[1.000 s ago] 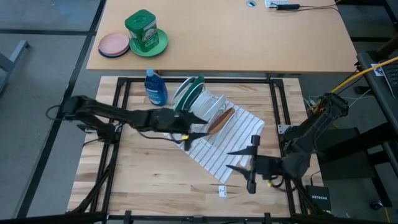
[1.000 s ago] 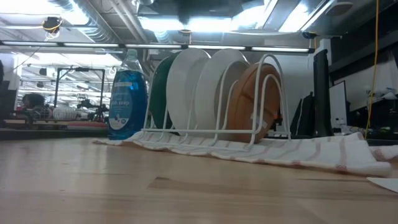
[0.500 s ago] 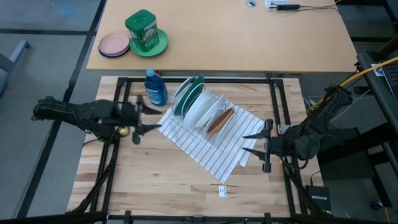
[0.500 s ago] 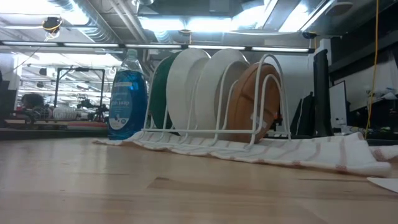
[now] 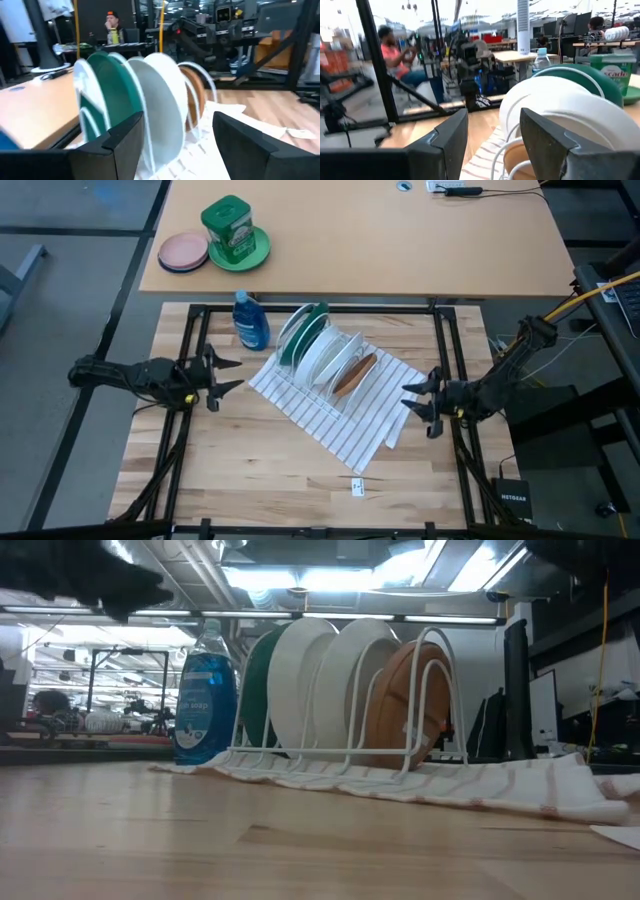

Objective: Sort dishes
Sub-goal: Return to Home Position

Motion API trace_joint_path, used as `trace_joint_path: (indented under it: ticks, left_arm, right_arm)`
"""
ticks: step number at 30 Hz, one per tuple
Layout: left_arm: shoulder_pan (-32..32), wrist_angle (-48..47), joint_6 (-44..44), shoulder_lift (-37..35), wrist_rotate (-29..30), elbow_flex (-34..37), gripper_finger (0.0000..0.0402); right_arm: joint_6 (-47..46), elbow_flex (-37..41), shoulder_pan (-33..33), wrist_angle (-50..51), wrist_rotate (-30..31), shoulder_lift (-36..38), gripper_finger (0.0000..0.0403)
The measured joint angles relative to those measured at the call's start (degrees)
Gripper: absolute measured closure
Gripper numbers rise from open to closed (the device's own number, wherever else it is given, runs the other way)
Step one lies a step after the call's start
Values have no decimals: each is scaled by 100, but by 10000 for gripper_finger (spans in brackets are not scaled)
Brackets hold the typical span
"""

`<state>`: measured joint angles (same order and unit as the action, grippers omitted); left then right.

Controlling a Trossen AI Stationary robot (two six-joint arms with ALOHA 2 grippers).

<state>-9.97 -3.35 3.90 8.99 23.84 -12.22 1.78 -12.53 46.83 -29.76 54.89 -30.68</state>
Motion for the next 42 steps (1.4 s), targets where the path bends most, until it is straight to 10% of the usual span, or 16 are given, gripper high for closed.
trace_joint_path:
  ticks: [15,42]
  left_arm:
    - [150,91,159,-571,-296,961,176]
    - [150,74,660,-546,-287,963,176]
  right_arm:
    - [11,1182,0,-1199,-199,462,220]
    - [-2226,1199,0,1541,-2194,457,220]
